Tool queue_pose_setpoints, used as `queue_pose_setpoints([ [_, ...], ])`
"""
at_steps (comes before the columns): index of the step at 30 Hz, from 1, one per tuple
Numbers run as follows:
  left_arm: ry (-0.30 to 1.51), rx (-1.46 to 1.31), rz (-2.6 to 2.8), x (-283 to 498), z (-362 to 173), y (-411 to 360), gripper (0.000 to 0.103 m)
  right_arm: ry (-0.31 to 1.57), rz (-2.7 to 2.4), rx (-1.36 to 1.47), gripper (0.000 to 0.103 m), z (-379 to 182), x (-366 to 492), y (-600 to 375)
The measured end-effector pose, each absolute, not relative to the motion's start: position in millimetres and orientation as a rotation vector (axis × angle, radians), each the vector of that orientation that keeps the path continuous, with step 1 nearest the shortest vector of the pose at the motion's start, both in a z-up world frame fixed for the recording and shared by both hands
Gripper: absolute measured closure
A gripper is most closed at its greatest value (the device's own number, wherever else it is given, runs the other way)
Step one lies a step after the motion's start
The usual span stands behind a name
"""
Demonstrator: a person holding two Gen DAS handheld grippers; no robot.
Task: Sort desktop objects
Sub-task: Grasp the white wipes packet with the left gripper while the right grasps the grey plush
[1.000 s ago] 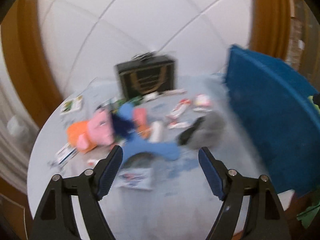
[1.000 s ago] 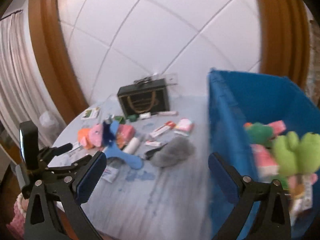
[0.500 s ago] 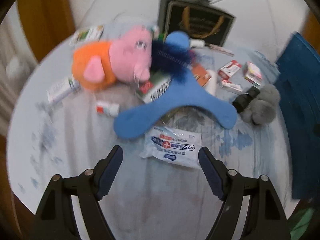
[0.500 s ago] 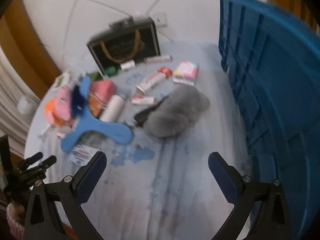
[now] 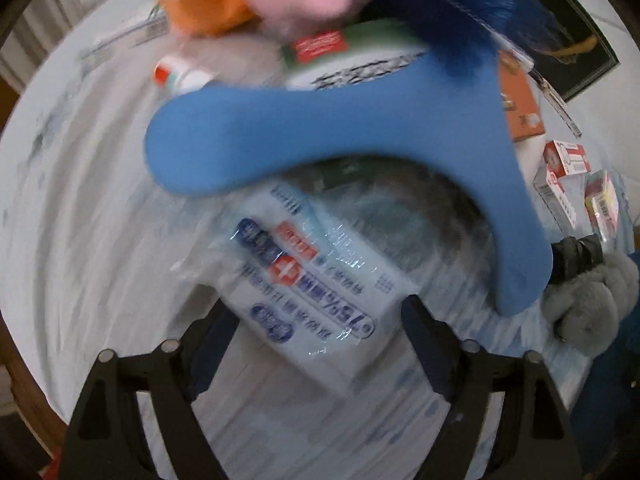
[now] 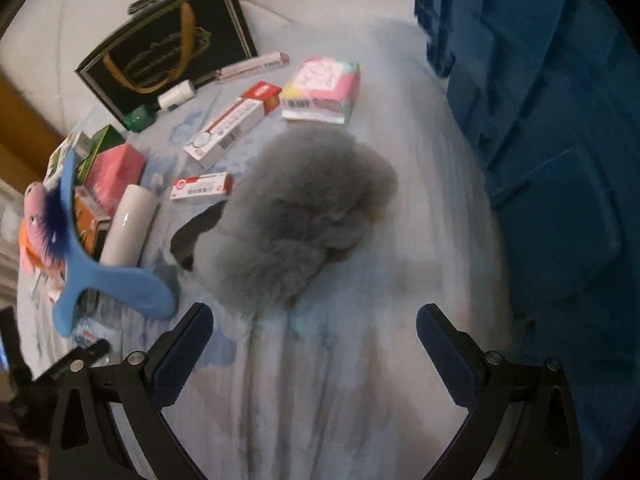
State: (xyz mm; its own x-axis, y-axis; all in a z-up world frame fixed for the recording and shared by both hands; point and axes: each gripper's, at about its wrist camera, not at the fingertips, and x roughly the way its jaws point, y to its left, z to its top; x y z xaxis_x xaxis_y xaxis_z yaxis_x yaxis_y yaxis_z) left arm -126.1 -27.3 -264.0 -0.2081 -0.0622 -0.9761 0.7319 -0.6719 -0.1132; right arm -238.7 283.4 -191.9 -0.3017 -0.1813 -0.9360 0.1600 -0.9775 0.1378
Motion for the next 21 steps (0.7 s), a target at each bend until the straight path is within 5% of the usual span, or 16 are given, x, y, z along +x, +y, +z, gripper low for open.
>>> queue_pose_setpoints([
  [3,0.69,1.509,-1.97,-135.0,-266.0,-23.0,0.014,-0.05,-2.353,1.739,0.0,-203.7,-243.4,285.6],
  [5,0.597,1.514,-2.045,-134.3,-264.5,-21.2,0.022,-0.092,-2.336,1.752,0.0,-208.7,-248.2,288.6],
  [7,0.539,1.506,-2.112,-128.2,-259.6,-23.5,0.046,-0.152,-2.338,1.747,0.0,-209.4,-253.1,291.5],
  [10,0.519,1.521,-2.209,-116.9,-254.0,-36.7,0.065,-0.238,-2.356,1.726,0.0,-209.1,-262.5,292.1],
  [18,0.559,1.518,-2.273,-109.7,-258.1,-48.1,0.069,-0.308,-2.359,1.751,0.0,-236.7,-300.2,258.7],
  [21,0.619,1.49,-2.278,-110.0,-261.5,-51.3,0.068,-0.314,-2.358,1.762,0.014,-254.0,-303.8,253.3],
])
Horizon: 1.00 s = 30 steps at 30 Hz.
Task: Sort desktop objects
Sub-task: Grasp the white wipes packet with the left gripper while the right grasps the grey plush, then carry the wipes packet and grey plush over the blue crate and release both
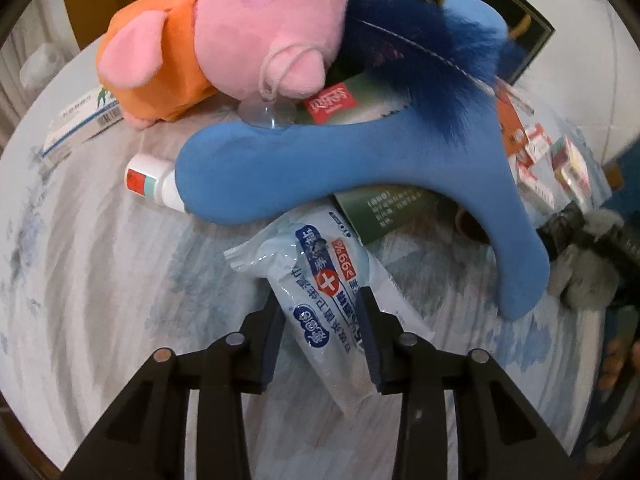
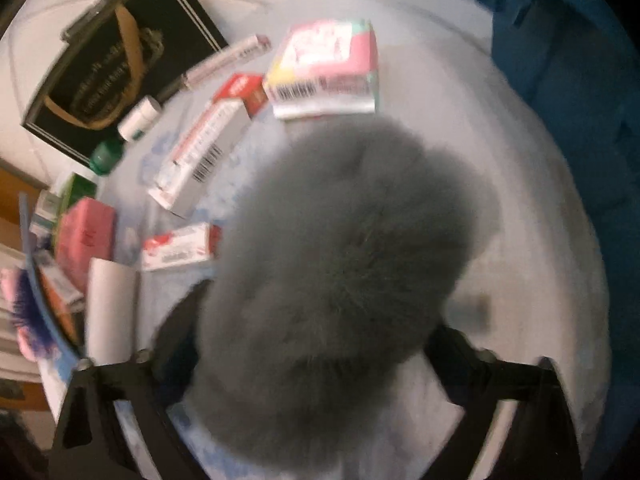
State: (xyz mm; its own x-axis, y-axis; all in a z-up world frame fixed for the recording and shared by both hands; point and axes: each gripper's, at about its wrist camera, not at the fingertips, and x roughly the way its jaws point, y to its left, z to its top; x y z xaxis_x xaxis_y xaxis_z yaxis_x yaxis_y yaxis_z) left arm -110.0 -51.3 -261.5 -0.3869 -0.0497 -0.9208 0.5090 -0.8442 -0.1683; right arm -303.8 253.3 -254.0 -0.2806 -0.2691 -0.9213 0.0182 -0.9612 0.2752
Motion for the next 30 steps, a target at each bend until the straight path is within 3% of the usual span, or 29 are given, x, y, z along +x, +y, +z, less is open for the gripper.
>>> queue_pose_setpoints([
  [1,0.611,1.489,-2.29,-110.4,-261.6,-50.3,0.07,-0.285,-2.376,1.736,0.022,-252.7,-302.9,251.7],
  [2,0.602,1.483,-2.302,-109.0,-260.0,-49.1,0.073,-0.279,-2.37,1.714,0.058,-250.9,-302.5,250.4],
  [4,0.605,1.48,-2.334,-103.5,-255.1,-46.8,0.086,-0.2,-2.375,1.718,0.057,-246.5,-296.7,245.1],
  [7,0.596,1.459,-2.39,-88.6,-242.3,-39.5,0.092,-0.165,-2.349,1.686,0.057,-239.6,-281.1,244.8],
  [18,0.457,1.363,-2.508,-88.5,-182.3,-36.1,0.092,-0.109,-2.321,1.533,0.058,-181.9,-211.5,250.4],
  [30,0.259,1.13,-2.738,-70.0,-90.9,6.9,0.092,-0.079,-2.441,1.274,0.058,-81.5,-143.2,259.4],
])
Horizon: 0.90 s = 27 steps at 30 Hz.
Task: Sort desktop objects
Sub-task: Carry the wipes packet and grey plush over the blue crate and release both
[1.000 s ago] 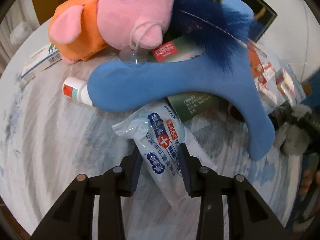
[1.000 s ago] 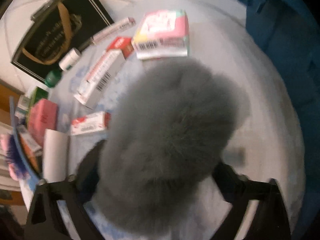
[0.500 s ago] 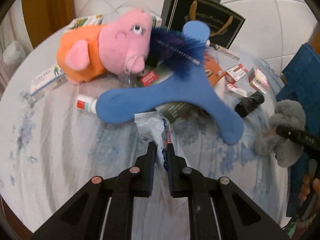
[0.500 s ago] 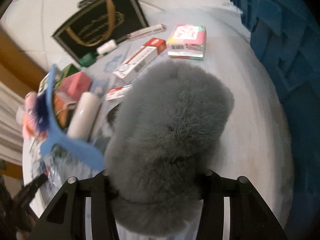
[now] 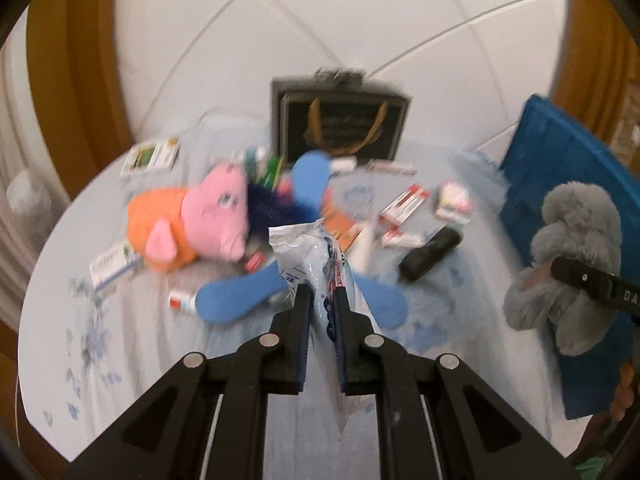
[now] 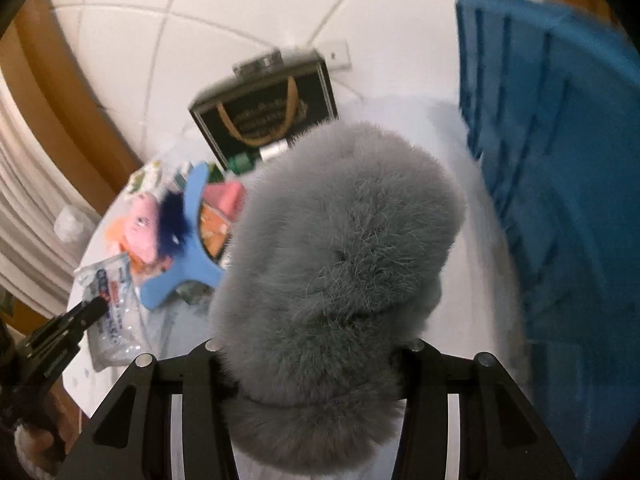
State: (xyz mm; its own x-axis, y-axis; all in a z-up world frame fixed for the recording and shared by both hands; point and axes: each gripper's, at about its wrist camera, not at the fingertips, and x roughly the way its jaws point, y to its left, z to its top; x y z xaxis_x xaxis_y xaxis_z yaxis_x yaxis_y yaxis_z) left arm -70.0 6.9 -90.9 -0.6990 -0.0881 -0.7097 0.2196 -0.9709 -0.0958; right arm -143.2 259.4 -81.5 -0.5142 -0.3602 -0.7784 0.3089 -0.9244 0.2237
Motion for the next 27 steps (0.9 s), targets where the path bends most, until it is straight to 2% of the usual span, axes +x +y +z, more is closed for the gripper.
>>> queue_pose_setpoints([
  [14,0.078,0.869,-3.195,-65.6,5.1,108.8,0.092,-0.166,-2.782,0.947,0.058,33.7,-30.9,329.9],
  [23,-0.044,0.674,-3.364,-49.1,60.9,229.1,0.092,-0.272,-2.92,0.7,0.058,86.5,19.9,426.4],
  [27,-0.047,0.592,-3.397,-41.8,78.2,297.2,0.092,-0.262,-2.944,0.638,0.058,98.1,9.3,479.9],
])
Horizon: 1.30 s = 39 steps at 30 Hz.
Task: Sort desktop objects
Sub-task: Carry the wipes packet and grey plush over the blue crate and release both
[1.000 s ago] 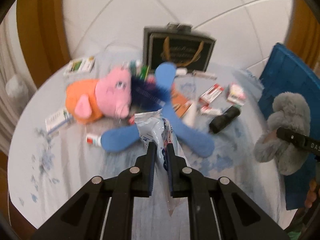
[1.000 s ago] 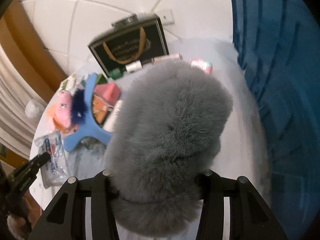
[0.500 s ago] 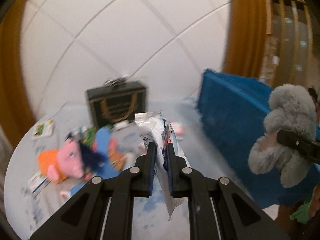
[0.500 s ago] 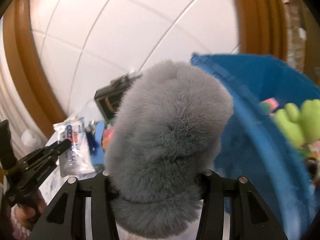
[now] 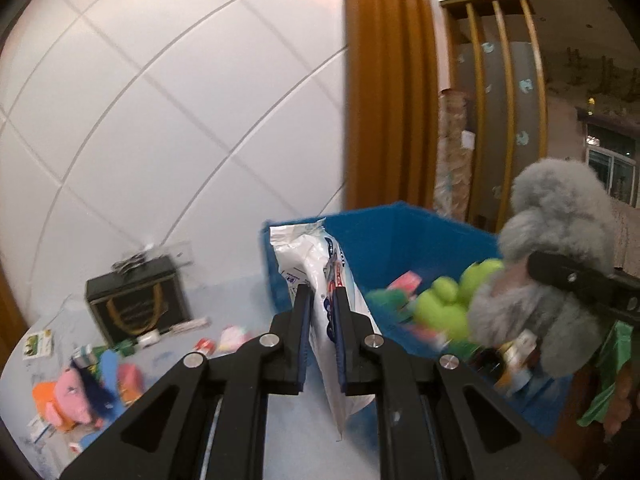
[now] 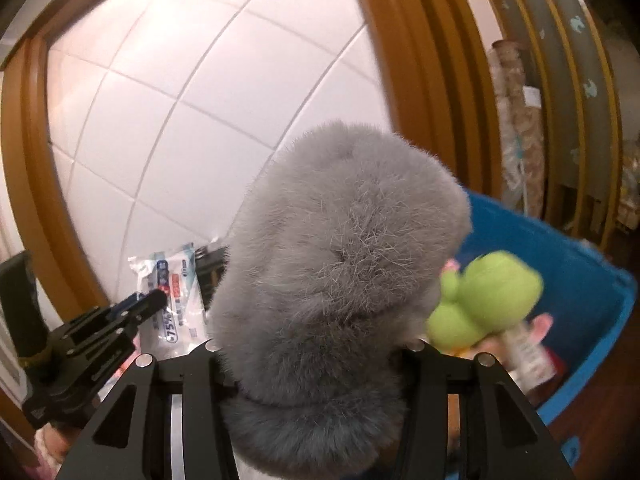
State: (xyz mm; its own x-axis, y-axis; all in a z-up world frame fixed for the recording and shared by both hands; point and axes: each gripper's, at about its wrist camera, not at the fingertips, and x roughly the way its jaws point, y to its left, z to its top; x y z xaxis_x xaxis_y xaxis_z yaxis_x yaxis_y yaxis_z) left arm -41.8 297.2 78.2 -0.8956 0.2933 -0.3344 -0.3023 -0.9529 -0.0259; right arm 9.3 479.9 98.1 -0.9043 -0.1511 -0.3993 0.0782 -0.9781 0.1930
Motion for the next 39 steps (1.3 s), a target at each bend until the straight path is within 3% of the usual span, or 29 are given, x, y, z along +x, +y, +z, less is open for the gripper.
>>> queue_pose_setpoints([
  [7,0.041,-0.522,2.8,-45.6,87.4,419.4,0.092,-0.169,-2.957,0.676,0.058,91.4,-42.2,583.6],
  [14,0.082,-0.768,2.801,-63.5,67.7,502.3,0.092,-0.055,-2.91,0.835,0.058,59.5,-78.4,661.8],
  [28,0.136,-0.96,2.851,-70.6,48.8,525.9,0.092,0.0,-2.689,1.077,0.057,0.2,-114.0,679.0],
  [32,0.162,-1.004,2.856,-73.8,45.5,528.3,0.089,0.011,-2.692,1.112,0.052,-5.0,-106.7,673.0],
  [35,0.155,-1.018,2.857,-73.0,42.3,527.9,0.062,0.016,-2.708,1.124,0.046,-5.2,-104.6,676.2],
  [36,0.156,-1.015,2.86,-71.2,41.4,528.1,0.046,0.021,-2.717,1.124,0.039,-4.5,-102.5,677.1],
  [37,0.159,-1.008,2.865,-69.1,40.5,528.1,0.039,0.027,-2.726,1.122,0.035,-3.7,-102.9,678.8],
  [39,0.153,-0.999,2.867,-67.5,41.6,528.0,0.038,0.027,-2.736,1.111,0.022,-1.3,-100.1,681.2],
])
